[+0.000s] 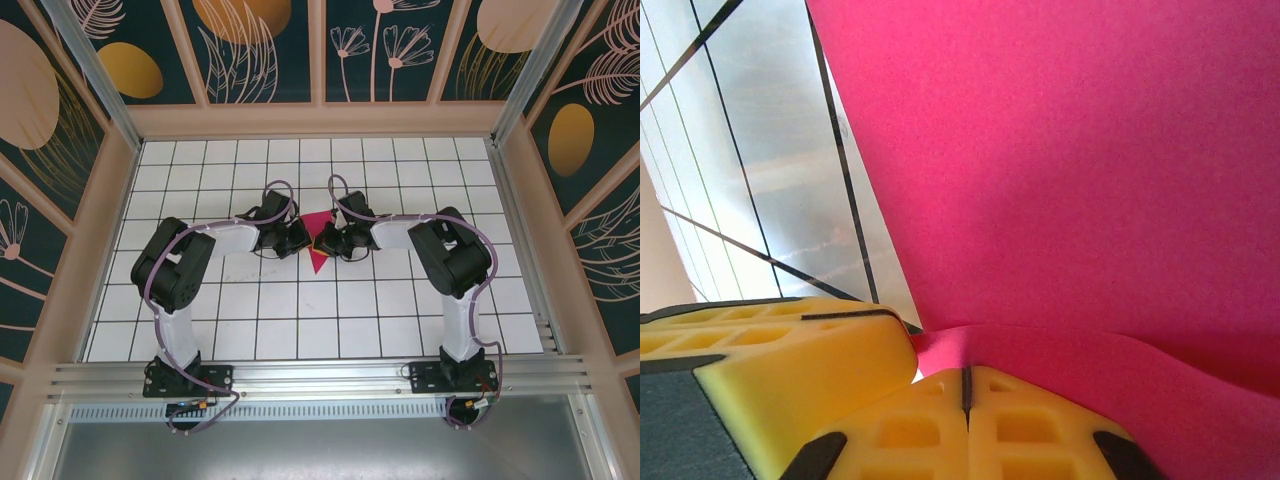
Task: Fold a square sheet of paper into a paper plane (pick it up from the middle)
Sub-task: Third fold the triangle at the center of the table.
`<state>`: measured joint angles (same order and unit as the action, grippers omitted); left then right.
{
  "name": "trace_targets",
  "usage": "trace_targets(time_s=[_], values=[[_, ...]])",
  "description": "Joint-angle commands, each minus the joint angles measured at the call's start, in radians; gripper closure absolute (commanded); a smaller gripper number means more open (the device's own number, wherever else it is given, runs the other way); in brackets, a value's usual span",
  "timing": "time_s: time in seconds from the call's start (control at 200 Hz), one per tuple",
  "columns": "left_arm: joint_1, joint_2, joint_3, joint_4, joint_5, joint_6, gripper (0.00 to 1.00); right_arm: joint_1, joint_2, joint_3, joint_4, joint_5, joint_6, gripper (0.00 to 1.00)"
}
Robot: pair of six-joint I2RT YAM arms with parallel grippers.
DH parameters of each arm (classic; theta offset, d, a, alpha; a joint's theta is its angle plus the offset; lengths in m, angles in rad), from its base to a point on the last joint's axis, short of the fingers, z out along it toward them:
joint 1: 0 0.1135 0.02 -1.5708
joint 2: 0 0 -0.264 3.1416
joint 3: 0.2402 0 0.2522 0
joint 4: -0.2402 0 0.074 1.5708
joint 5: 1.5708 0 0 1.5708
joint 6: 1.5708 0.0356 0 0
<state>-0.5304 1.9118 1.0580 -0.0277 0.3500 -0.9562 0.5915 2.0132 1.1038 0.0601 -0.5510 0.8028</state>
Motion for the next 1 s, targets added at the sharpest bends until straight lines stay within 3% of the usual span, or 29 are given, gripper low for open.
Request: trace_targets(time_s=[0.0,0.575,0.996], values=[[-0.009,-0.027,-0.01,-0.024,-0.011,-0.013,1.0,-0.006,0.046,-0.022,-0.049,0.038,0.011,1.0],[-0.009,0.032,0.024,-0.09,-0.072,0.04,1.0,-0.009,0.026,-0.006,-0.03,0.005,0.003,1.0],[-0.01,0.059,0.048,-0.126,-0.089,0.073,1.0,-0.038,-0.094,-0.039,0.026,-0.02,-0.023,1.0]])
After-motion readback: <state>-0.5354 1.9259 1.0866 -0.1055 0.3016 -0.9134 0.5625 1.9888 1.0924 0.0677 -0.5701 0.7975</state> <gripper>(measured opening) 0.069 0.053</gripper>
